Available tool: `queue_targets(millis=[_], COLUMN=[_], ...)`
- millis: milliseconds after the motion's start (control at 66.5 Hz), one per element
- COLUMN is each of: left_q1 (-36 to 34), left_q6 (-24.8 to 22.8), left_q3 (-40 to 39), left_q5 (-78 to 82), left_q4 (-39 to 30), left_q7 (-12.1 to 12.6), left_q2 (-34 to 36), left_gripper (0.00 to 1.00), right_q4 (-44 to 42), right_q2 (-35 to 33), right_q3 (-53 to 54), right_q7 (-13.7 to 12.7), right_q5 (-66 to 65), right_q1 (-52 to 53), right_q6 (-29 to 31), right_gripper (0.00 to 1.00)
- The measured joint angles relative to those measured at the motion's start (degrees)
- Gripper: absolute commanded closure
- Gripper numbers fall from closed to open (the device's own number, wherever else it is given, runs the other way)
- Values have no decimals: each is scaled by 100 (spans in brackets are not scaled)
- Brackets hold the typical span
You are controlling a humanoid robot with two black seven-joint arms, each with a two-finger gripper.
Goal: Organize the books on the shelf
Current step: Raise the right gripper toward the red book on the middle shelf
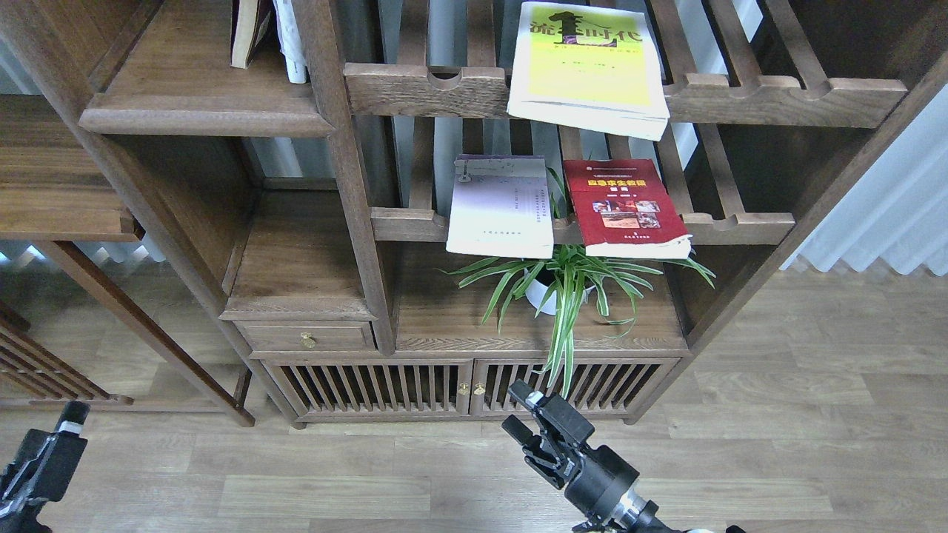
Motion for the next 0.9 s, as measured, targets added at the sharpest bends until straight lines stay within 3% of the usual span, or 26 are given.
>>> queue_targets(millis=[902], left_q1=[-225], left_q6=[0], left_q3=[-297], left_q5=[0], left_q4=[47], left_q7=[0], left_q2=[25], left_gripper=[0], right_q4=[-646], right_q2=[51], right_q3=[-370], right_q7=[17], right_q5=[-256], right_q1=[292], right_q6=[0], right_gripper=[0])
